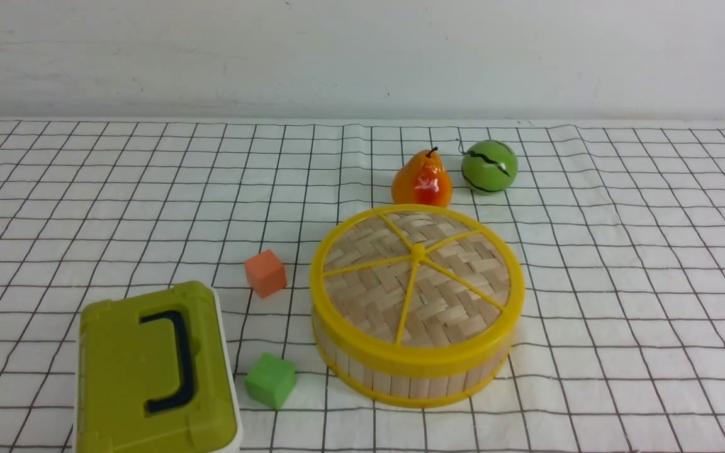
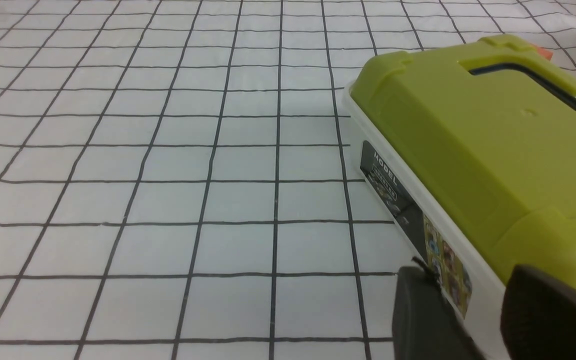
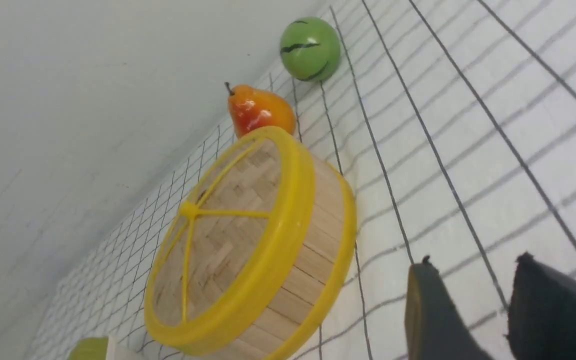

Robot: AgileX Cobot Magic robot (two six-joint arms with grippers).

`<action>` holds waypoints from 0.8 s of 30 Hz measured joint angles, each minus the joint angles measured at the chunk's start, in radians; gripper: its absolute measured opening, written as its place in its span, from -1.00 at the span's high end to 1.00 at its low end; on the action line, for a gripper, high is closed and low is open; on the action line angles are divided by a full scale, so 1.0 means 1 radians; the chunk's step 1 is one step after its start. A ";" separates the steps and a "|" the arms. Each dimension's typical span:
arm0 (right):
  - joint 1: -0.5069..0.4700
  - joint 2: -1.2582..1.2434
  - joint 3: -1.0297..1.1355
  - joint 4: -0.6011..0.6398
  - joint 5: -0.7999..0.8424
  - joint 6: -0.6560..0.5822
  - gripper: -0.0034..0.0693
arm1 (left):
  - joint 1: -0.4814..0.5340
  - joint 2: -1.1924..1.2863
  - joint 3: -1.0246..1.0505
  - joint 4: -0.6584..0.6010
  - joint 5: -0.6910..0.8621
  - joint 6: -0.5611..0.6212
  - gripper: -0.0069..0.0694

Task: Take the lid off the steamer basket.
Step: Use the right arm to lift the lid of the steamer

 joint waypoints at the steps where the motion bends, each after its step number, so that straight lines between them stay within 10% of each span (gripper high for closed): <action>1: 0.000 0.008 -0.035 -0.005 0.004 -0.047 0.33 | 0.000 0.000 0.000 0.000 0.000 0.000 0.19; 8: 0.000 0.280 -0.435 -0.152 0.225 -0.375 0.93 | 0.000 0.000 0.000 0.000 0.000 0.000 0.19; 24: 0.187 1.030 -1.140 -0.376 0.826 -0.523 0.97 | 0.000 0.000 0.000 0.000 0.000 0.000 0.19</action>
